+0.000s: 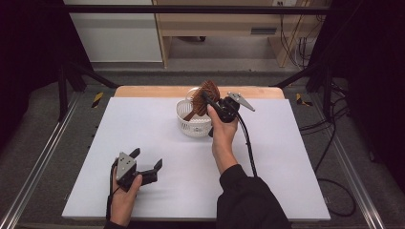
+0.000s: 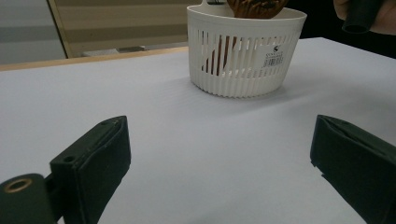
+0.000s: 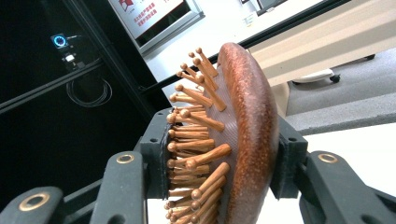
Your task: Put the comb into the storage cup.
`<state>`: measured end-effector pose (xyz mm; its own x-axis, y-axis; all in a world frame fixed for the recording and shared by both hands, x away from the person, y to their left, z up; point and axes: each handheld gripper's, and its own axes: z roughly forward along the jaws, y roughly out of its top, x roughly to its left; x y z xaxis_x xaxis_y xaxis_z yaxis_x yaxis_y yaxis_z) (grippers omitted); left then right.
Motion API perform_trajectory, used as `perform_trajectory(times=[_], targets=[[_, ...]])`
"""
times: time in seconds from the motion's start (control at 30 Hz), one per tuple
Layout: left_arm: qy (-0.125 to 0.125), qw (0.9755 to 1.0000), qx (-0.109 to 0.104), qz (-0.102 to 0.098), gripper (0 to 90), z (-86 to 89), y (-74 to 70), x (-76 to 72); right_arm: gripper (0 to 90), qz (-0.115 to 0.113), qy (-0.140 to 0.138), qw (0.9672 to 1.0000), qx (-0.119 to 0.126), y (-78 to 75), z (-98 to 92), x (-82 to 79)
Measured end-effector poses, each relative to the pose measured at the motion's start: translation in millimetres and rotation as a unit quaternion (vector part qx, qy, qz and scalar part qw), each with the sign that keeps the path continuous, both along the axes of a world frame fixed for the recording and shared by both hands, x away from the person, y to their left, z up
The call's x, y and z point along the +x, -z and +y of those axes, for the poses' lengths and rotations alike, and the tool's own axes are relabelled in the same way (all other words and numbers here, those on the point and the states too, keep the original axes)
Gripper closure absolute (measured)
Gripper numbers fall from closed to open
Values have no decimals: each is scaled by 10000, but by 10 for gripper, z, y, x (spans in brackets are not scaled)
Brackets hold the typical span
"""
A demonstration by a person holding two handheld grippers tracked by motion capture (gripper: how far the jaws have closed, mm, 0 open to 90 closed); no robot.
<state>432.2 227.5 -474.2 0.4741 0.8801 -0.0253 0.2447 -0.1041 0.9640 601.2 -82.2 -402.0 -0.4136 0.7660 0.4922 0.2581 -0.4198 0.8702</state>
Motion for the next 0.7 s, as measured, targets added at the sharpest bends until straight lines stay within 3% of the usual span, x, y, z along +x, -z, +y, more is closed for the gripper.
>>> perform_trajectory(times=[0.27, 0.47, 0.7], targets=[[7, 10000, -7, 24, 52, -5, 5, 3, 506, 25, -74, 10000, -39, -4, -22, -2], [1, 10000, -11, 18, 52, -1, 5, 5, 492, 44, -152, 9995, -256, -17, -61, 0], [3, 10000, -14, 24, 52, 1, 6, 6, 482, 57, -191, 9993, -332, -7, -93, 12]])
